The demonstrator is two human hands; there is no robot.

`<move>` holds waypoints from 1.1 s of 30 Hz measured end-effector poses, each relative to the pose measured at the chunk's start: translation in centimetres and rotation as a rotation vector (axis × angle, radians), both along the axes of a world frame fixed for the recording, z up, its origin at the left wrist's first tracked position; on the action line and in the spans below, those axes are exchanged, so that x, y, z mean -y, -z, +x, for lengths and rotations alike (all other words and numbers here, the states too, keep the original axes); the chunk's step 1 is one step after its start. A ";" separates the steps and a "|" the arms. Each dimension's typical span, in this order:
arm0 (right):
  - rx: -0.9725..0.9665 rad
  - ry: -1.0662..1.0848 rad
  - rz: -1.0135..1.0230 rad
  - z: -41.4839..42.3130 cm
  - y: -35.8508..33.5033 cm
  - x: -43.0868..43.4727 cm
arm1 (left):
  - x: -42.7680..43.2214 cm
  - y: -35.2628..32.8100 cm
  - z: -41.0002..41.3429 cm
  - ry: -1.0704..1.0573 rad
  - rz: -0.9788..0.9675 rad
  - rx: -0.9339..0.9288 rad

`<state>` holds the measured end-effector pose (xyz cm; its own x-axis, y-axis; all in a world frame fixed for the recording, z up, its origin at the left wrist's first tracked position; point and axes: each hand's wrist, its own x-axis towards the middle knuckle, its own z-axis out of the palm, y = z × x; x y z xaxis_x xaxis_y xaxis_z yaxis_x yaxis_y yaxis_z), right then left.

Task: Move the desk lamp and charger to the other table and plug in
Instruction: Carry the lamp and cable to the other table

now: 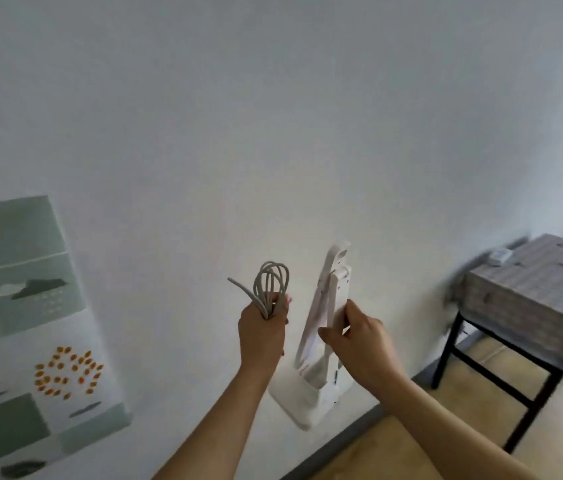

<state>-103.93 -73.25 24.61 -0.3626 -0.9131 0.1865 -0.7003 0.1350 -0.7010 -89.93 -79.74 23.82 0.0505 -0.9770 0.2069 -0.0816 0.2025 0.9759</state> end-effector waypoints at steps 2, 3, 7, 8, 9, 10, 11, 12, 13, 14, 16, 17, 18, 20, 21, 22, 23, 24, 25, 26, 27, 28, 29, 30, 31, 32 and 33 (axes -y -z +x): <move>0.004 0.077 -0.032 -3.5 -0.1 1.4 | 2.8 -0.6 -4.0 0.064 -0.014 0.008; 0.000 0.120 -0.041 -5.2 -0.3 1.9 | 4.0 -0.6 -6.2 0.092 -0.016 0.010; -0.023 0.268 -0.056 -11.9 -0.6 2.7 | 6.4 -0.8 -14.9 0.253 -0.020 0.008; -0.044 0.298 -0.057 -13.5 -0.6 2.7 | 6.8 -0.8 -16.9 0.291 -0.019 0.008; -0.066 0.328 -0.061 -15.0 -0.7 2.6 | 7.1 -0.9 -18.7 0.326 -0.021 0.001; -0.081 0.359 -0.063 -16.6 -0.7 2.5 | 7.4 -0.9 -20.6 0.361 -0.025 -0.006; -0.085 0.389 -0.065 -18.3 -0.6 2.3 | 7.6 -0.9 -22.5 0.392 -0.030 -0.017; -0.080 0.415 -0.065 -19.8 -0.6 2.2 | 7.8 -0.8 -24.3 0.417 -0.026 -0.025; -0.070 0.440 -0.063 -21.2 -0.5 2.1 | 8.0 -0.7 -25.7 0.442 -0.025 -0.030; -0.061 0.472 -0.058 -23.0 -0.2 1.9 | 8.2 -0.5 -27.7 0.473 -0.029 -0.028; -0.064 0.523 -0.060 -26.4 0.2 1.8 | 8.6 -0.2 -31.3 0.515 -0.037 -0.018; -0.066 0.538 -0.068 -28.1 0.3 2.0 | 8.9 -0.1 -33.1 0.531 -0.040 -0.019; -0.059 0.548 -0.077 -29.7 0.5 2.0 | 9.1 0.0 -34.8 0.546 -0.047 -0.025; -0.048 0.565 -0.088 -33.6 0.9 2.2 | 9.6 0.3 -39.0 0.561 -0.062 -0.024; -0.042 0.571 -0.087 -34.6 1.0 2.4 | 9.8 0.4 -40.1 0.565 -0.061 -0.021; -0.032 0.589 -0.097 -37.2 1.2 2.1 | 9.8 0.4 -43.0 0.586 -0.059 -0.018; -0.023 0.596 -0.103 -38.9 1.2 1.9 | 9.9 0.4 -45.0 0.596 -0.055 -0.014; -0.020 0.602 -0.107 -40.4 1.1 1.8 | 10.0 0.3 -46.7 0.606 -0.051 -0.013; -0.024 0.615 -0.113 -42.8 0.8 1.4 | 9.9 -0.1 -49.4 0.630 -0.046 -0.019; -0.028 0.624 -0.117 -44.6 0.6 1.0 | 9.7 -0.4 -51.5 0.647 -0.048 -0.026; -0.035 0.636 -0.117 -47.2 0.2 0.4 | 9.4 -0.7 -54.4 0.669 -0.047 -0.037; -0.030 0.647 -0.120 -49.3 -0.1 -0.1 | 9.1 -0.9 -56.7 0.680 -0.038 -0.048; -0.026 0.667 -0.120 -51.1 -0.5 -0.7 | 8.8 -1.2 -58.6 0.686 -0.033 -0.060; -0.035 0.691 -0.117 -53.7 -0.8 -1.4 | 8.5 -1.2 -61.2 0.697 -0.023 -0.073; -0.052 0.705 -0.111 -55.0 -1.1 -1.9 | 8.3 -1.2 -62.5 0.698 -0.013 -0.075; -0.057 0.718 -0.106 -56.9 -1.0 -2.5 | 8.1 -0.9 -64.3 0.704 -0.006 -0.068; -0.051 0.730 -0.098 -58.4 -0.9 -3.0 | 8.0 -0.5 -65.9 0.703 -0.004 -0.060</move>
